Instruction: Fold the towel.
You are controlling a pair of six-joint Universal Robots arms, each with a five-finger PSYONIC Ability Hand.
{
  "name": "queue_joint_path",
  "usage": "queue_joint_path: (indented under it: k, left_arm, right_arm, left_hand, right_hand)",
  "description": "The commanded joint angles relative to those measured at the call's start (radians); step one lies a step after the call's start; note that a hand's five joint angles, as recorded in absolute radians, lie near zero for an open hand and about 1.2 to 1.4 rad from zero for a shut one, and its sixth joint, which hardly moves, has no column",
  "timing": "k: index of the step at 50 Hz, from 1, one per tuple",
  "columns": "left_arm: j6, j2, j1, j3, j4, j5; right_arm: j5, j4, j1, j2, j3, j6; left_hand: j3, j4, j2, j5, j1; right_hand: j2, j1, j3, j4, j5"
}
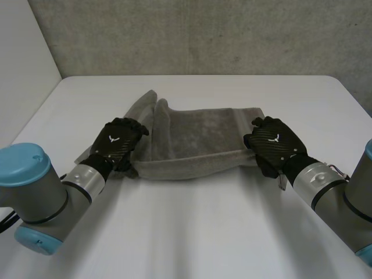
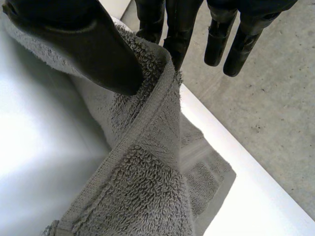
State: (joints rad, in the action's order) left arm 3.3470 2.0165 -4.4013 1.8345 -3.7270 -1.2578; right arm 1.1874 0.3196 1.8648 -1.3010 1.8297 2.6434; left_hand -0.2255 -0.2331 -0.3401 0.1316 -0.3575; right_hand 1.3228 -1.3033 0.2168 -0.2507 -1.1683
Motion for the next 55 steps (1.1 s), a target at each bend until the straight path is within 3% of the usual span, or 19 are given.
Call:
queue_joint_path:
  k: [1, 15, 37, 40, 42, 43, 44, 55]
  left_arm:
    - [0.003, 0.01, -0.004, 0.002, 0.001, -0.026]
    - [0.011, 0.024, -0.013, -0.006, 0.027, -0.08]
    - [0.014, 0.068, -0.049, -0.035, 0.157, -0.071]
    - [0.012, 0.073, -0.058, -0.047, 0.156, -0.069]
    - [0.012, 0.094, -0.063, -0.07, 0.154, -0.069]
    - [0.012, 0.094, -0.063, -0.07, 0.154, -0.069]
    - [0.012, 0.108, -0.064, -0.084, 0.153, -0.068]
    - [0.011, 0.151, -0.064, -0.135, 0.154, -0.039]
  right_arm:
    - [0.001, -0.048, -0.025, -0.008, 0.0, 0.004]
    - [0.001, -0.09, -0.081, -0.009, 0.002, 0.023]
    - [0.004, -0.088, -0.075, -0.004, 0.0, 0.044]
    - [0.004, -0.091, -0.082, -0.006, -0.001, 0.046]
    - [0.003, -0.094, -0.095, -0.011, 0.0, 0.047]
    - [0.003, -0.094, -0.095, -0.011, 0.0, 0.047]
    - [0.003, -0.094, -0.101, -0.015, 0.002, 0.047]
    - [0.003, -0.119, -0.113, -0.02, 0.008, 0.047]
  left_hand:
    - [0.051, 0.059, 0.056, -0.022, 0.073]
    - [0.051, 0.059, -0.073, 0.107, -0.055]
    - [0.051, 0.059, -0.111, 0.145, -0.094]
    - [0.051, 0.059, -0.193, 0.227, -0.176]
    - [0.051, 0.059, -0.509, 0.543, -0.491]
    - [0.051, 0.059, -0.51, 0.544, -0.493]
    - [0.051, 0.059, -0.659, 0.693, -0.641]
    - [0.051, 0.059, -0.669, 0.703, -0.652]
  right_hand:
    - [0.073, -0.093, -0.042, 0.076, -0.053]
    - [0.073, -0.093, -0.042, 0.076, -0.053]
    - [0.073, -0.093, -0.042, 0.076, -0.053]
    - [0.073, -0.093, -0.042, 0.076, -0.053]
    - [0.073, -0.093, -0.042, 0.076, -0.053]
    - [0.073, -0.093, -0.042, 0.076, -0.053]
    - [0.073, -0.093, -0.042, 0.076, -0.053]
    - [0.073, -0.093, -0.042, 0.076, -0.053]
